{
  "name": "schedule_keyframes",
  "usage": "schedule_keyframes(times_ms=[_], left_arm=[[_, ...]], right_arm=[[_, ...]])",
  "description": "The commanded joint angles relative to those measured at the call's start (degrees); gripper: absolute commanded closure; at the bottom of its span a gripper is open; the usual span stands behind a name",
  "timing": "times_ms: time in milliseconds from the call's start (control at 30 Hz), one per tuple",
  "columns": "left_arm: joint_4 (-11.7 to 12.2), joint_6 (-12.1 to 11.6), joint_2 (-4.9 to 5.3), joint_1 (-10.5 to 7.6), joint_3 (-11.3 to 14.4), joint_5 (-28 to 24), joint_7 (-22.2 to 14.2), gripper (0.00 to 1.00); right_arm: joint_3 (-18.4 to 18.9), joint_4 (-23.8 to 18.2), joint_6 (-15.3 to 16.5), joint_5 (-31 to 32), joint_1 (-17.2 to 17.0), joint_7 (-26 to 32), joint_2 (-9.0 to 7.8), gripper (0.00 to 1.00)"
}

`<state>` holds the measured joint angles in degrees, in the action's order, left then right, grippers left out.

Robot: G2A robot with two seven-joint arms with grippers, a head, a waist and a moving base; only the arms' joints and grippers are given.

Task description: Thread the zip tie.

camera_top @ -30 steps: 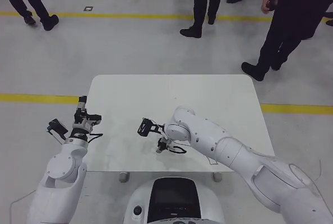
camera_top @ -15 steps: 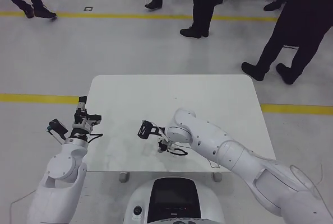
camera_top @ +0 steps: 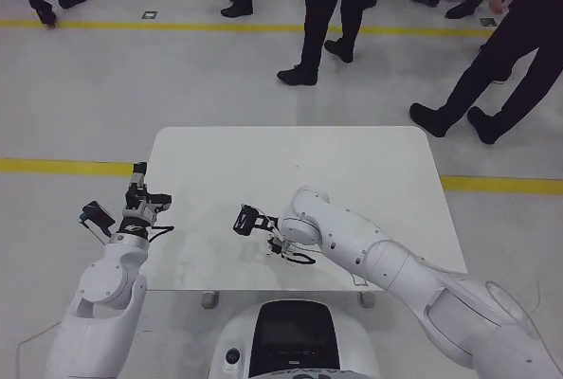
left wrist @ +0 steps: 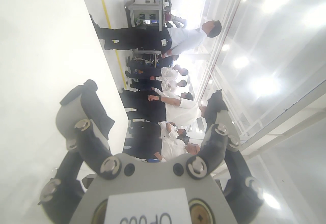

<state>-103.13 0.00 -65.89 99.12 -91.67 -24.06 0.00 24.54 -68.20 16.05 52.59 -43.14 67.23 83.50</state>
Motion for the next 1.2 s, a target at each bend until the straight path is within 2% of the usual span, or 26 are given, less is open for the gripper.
schedule_keyframes(times_ms=[0, 367, 567, 1167], left_arm=[[0.0, 0.0, 0.0, 0.0, 0.0, 0.0, 0.0, 0.0], [0.0, 0.0, 0.0, 0.0, 0.0, 0.0, 0.0, 0.0], [0.0, 0.0, 0.0, 0.0, 0.0, 0.0, 0.0, 0.0], [0.0, 0.0, 0.0, 0.0, 0.0, 0.0, 0.0, 0.0]], right_arm=[[-0.3, 1.1, 0.1, 0.1, 0.1, -0.4, 0.41, 0.72], [-2.1, 7.8, 1.0, -0.3, 1.2, -2.0, 3.1, 0.74], [-2.9, 11.9, 1.5, -0.6, 1.8, -3.1, 4.75, 0.79], [-3.9, 19.6, 2.9, -1.7, 3.2, -3.8, 8.66, 0.83]])
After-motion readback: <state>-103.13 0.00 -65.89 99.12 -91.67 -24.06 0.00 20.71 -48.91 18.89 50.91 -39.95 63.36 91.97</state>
